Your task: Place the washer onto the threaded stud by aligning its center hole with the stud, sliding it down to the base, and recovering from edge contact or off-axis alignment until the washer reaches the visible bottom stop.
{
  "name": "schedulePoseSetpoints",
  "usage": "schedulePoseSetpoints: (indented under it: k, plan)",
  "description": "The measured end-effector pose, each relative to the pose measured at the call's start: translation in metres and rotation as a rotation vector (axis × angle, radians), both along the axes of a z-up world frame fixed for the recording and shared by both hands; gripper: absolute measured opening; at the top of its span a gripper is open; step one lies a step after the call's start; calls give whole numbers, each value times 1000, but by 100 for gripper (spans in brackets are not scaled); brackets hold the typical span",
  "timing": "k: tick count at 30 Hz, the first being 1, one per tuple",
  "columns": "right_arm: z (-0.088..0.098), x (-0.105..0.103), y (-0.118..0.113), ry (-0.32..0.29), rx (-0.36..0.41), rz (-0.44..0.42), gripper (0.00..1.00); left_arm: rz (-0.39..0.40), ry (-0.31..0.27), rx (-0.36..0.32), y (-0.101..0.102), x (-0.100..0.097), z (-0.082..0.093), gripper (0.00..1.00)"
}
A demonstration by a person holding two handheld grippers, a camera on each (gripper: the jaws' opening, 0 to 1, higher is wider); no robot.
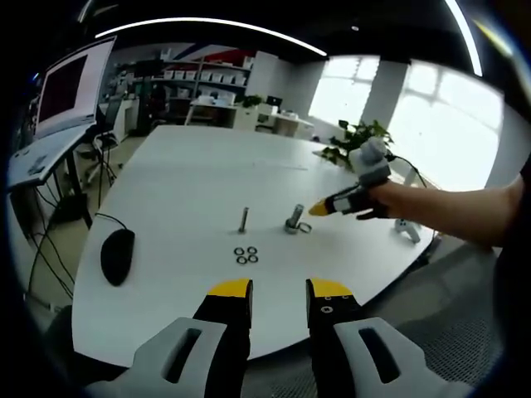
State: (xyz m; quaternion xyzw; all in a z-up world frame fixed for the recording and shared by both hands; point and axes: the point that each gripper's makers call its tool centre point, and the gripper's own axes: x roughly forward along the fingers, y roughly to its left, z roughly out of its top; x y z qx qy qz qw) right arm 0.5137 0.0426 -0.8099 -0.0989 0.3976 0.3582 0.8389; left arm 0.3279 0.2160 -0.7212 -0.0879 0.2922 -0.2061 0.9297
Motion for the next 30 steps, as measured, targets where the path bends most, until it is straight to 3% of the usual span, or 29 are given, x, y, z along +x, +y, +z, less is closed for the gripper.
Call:
schedulePoseSetpoints:
  k: [10,30]
  plan:
    - [-1,0,-3,6,8,-7,3,-6,3,3,-1,0,0,23]
    - [-20,-14,-16,47,-15,-3,3,-5,11,7,0,-1,-2,23]
